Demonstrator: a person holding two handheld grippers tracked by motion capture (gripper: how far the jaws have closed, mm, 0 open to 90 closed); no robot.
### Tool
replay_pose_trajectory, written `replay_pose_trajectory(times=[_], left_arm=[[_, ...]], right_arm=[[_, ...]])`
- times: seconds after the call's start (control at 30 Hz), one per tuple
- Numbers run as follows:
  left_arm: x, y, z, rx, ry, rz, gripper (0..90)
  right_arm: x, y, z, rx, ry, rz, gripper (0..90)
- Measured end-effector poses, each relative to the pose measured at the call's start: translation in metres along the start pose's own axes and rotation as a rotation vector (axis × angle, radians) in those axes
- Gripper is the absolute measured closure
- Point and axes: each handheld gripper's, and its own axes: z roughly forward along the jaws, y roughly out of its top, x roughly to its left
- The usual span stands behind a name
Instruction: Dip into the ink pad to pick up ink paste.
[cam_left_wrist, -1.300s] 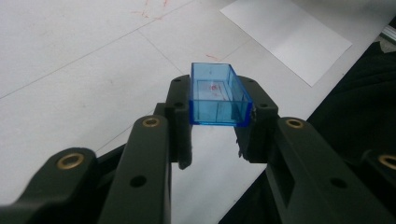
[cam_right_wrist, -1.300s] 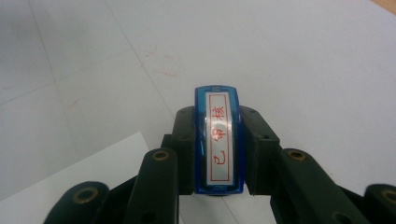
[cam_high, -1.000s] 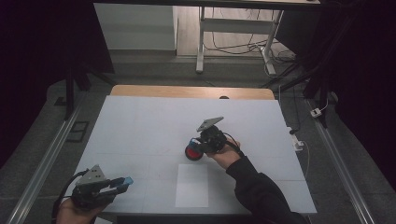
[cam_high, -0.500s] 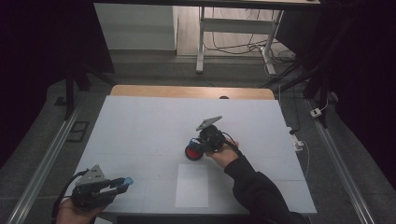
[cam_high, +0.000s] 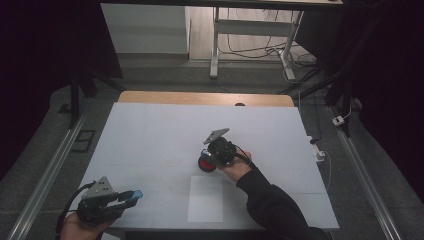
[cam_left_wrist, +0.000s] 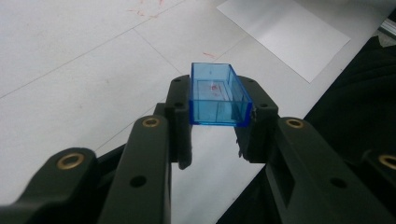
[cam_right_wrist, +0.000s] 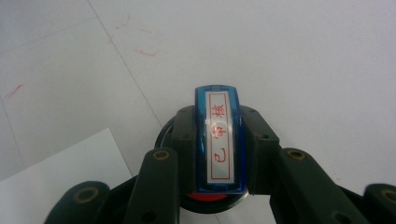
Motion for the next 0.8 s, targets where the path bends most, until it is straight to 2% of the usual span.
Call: replay_pose_trajectory(times=[0.13,0.57,0.8], left_arm=[[0.000,0.000,0.000,-0.001,0.000,0.001,68.5],[0.001,0.000,-0.001,-0.002,-0.002,-0.002,68.5],[0.002,-0.001,-0.001,-0.006,-0.006,-0.006,68.5]], right_arm=[[-0.001,0.000,0.000,-0.004,0.002,0.002,70.9],[-0.015,-0.007,0.001,-0.049,0.082,0.118,70.8],[-0.012,-0.007,0.000,-0.052,0.060,0.101,70.5]])
